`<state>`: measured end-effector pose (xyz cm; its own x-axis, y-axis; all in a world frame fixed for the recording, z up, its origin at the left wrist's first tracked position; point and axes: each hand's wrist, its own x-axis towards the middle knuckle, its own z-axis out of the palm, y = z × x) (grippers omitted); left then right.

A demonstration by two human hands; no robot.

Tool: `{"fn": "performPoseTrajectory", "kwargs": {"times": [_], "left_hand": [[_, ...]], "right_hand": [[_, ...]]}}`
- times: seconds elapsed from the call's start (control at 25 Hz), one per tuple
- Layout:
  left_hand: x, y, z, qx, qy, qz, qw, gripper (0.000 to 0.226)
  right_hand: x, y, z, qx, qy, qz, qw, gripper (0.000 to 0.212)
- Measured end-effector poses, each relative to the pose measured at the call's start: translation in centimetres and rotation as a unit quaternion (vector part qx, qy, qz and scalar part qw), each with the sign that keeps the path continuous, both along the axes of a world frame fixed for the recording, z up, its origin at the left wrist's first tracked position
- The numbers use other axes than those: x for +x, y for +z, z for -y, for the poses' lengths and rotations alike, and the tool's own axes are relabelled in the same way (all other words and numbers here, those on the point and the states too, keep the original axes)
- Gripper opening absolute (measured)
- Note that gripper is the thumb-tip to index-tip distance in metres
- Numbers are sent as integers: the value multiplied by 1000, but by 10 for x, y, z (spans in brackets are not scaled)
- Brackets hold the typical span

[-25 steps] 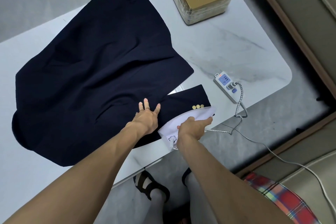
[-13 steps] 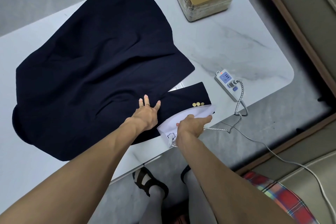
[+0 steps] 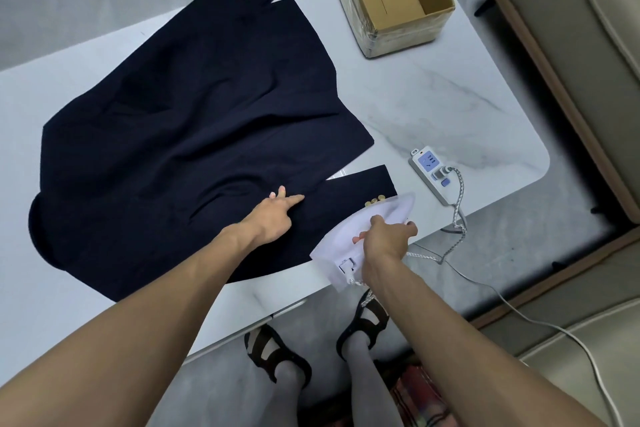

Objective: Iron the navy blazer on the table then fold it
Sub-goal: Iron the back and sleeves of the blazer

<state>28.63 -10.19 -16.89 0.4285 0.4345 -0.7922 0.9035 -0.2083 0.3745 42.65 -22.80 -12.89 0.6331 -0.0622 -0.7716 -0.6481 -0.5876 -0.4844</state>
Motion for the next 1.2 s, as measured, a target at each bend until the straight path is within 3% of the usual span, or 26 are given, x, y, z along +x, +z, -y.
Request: {"fn": "performPoseTrajectory", "kwargs": {"times": [0.12,0.28,0.44,0.68,0.84,1.0,1.2], "left_hand": [[-19,14,-10,16,230,77,970,56],[-27,44,-17,10,318,109,942,37],[-21,69,-28,20,319,118,940,32],[29,70,-39,45,276,99,955,42],[91,44,-38,75,181,9,981,66],[143,14,-41,93,79,-134,983,91],[169,-21,-46,-17,142,-166,976,101]], "right_hand": [[7,26,-6,44,45,-12,998,39],[33,62,-32,99,105,-26,989,17],[76,107,-63,203,83,-58,974,14],[183,131,-114,168,247,93,950,15],[254,99,-125,107,287,183,934,36],[296,46,-119,19,361,301,883,39],[311,-1,-124,55,361,341,866,18]]}}
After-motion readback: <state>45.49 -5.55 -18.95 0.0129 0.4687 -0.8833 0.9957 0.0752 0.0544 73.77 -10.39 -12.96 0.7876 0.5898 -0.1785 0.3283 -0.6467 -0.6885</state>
